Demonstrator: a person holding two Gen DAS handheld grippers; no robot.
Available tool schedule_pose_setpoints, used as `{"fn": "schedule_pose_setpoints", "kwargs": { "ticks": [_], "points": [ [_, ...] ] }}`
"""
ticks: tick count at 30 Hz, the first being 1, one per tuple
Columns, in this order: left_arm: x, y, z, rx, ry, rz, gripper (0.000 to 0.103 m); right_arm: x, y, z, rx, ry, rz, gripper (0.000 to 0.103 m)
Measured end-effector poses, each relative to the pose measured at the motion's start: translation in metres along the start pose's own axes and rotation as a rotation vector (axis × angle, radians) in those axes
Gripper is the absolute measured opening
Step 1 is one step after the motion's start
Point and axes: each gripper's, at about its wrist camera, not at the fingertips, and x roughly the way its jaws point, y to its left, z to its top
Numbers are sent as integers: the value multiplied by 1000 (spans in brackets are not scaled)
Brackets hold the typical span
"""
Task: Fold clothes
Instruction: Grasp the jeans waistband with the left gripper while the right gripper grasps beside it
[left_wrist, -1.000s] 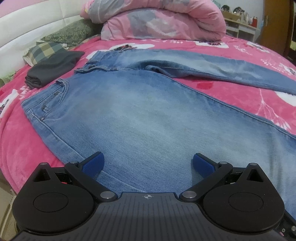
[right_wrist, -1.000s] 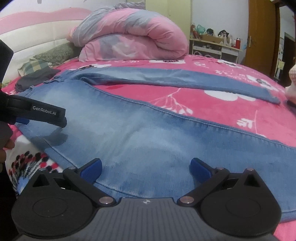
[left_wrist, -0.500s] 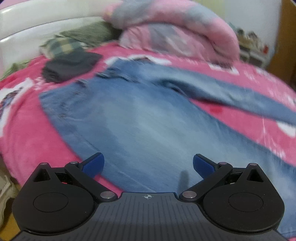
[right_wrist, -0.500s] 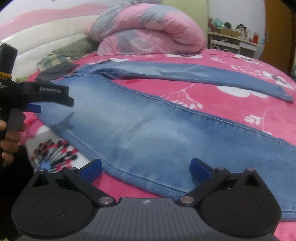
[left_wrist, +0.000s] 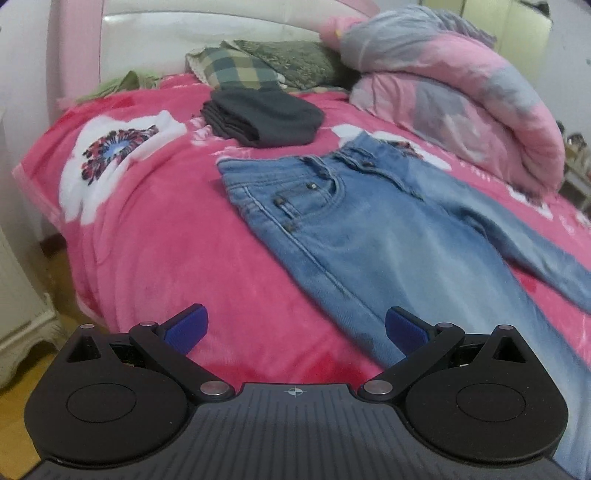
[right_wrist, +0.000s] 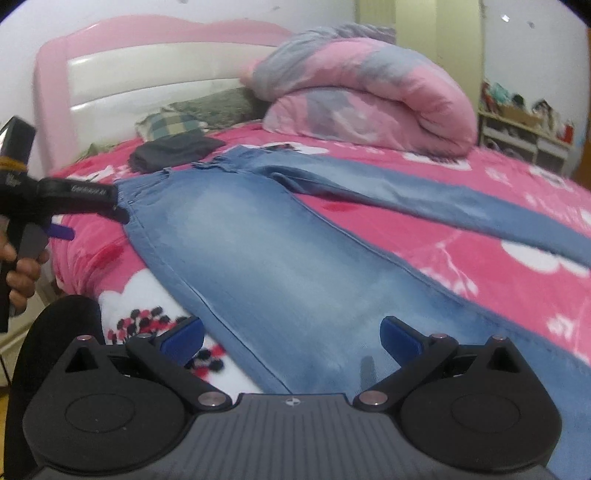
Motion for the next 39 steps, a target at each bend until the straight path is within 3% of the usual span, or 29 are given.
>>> {"fn": "schedule_pose_setpoints", "kwargs": {
  "ticks": [4, 6, 10, 12, 17, 25, 31, 34, 37, 39],
  "points": [
    [16, 12, 12, -70, -18, -20, 96, 11, 10, 8, -51, -3, 1, 103],
    [26, 16, 17, -83, -14, -24, 82, 14, 14, 10, -71, -7, -5, 103],
    [36, 21, 23, -90, -18, -34, 70, 23, 19, 14, -115, -15, -13, 103],
    [40, 23, 26, -89, -23, -41, 58, 28, 23, 16, -139, -19, -7, 103],
    [51, 30, 34, -102, -34, -59, 51, 44, 40, 22, -206, -30, 30, 103],
    [67, 37, 42, -147, -74, -70, 48, 74, 80, 30, -377, -55, 64, 100],
    [70, 47, 44, -213, -105, -68, 27, 98, 105, 27, -518, -66, 71, 93],
    [71, 52, 46, -241, -107, -69, 19, 98, 110, 27, -566, -69, 75, 81],
    [71, 52, 47, -256, -110, -72, 17, 94, 115, 24, -617, -72, 38, 62],
    [67, 49, 49, -252, -128, -80, 15, 92, 115, 24, -639, -79, 7, 38]
  ]
}}
